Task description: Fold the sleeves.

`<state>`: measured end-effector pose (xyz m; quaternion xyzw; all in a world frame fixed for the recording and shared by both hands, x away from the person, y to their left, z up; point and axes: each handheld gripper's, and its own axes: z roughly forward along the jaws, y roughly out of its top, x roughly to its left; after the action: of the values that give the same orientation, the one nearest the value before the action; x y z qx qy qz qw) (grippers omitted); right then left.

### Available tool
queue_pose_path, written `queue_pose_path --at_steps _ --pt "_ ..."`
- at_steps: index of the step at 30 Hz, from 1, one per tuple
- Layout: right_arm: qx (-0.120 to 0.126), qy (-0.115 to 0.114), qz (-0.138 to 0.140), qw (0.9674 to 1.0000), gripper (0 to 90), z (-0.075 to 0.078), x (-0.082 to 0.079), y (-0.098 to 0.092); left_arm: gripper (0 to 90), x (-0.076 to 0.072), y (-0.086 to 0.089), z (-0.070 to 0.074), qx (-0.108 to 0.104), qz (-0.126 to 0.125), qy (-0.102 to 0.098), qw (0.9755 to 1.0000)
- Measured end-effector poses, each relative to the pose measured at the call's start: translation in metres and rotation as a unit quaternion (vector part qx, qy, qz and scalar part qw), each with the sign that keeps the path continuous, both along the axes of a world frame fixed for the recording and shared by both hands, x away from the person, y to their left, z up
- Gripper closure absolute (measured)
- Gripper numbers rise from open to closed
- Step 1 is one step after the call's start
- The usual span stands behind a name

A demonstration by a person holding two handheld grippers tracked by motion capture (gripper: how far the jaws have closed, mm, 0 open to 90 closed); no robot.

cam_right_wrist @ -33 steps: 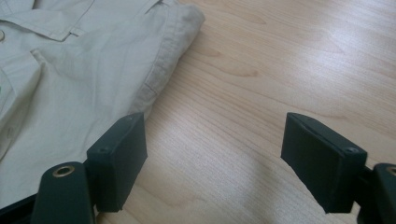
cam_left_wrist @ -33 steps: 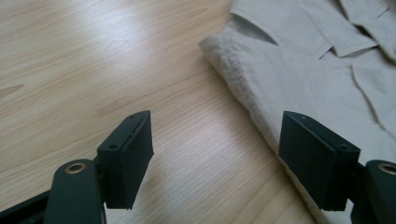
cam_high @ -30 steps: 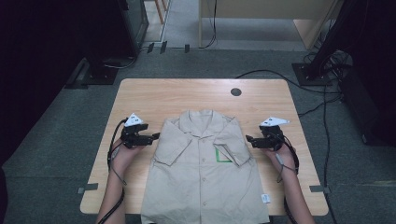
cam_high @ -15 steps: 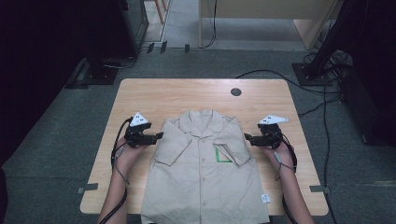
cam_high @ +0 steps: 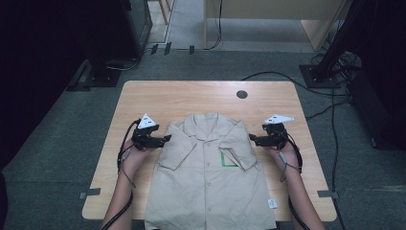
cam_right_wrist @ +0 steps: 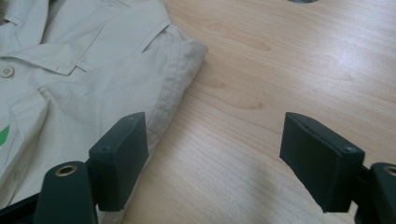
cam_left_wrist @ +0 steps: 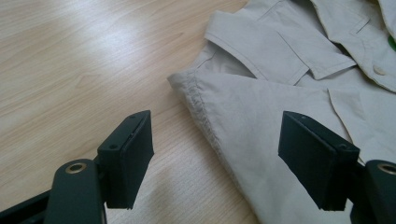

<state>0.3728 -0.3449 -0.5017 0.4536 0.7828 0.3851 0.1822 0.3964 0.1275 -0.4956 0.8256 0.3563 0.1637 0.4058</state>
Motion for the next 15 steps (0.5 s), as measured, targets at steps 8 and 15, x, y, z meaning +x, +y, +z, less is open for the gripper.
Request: queue_pose_path --at_steps 8,15 --pt "-0.006 -0.003 0.001 1.0 25.9 0.0 0.006 0.004 26.6 0.006 -0.004 0.0 -0.002 -0.001 0.0 1.0" --pt "-0.006 -0.009 0.004 0.9999 26.3 0.0 0.01 0.009 32.1 0.009 -0.012 -0.002 0.001 -0.01 -0.003 0.9999"
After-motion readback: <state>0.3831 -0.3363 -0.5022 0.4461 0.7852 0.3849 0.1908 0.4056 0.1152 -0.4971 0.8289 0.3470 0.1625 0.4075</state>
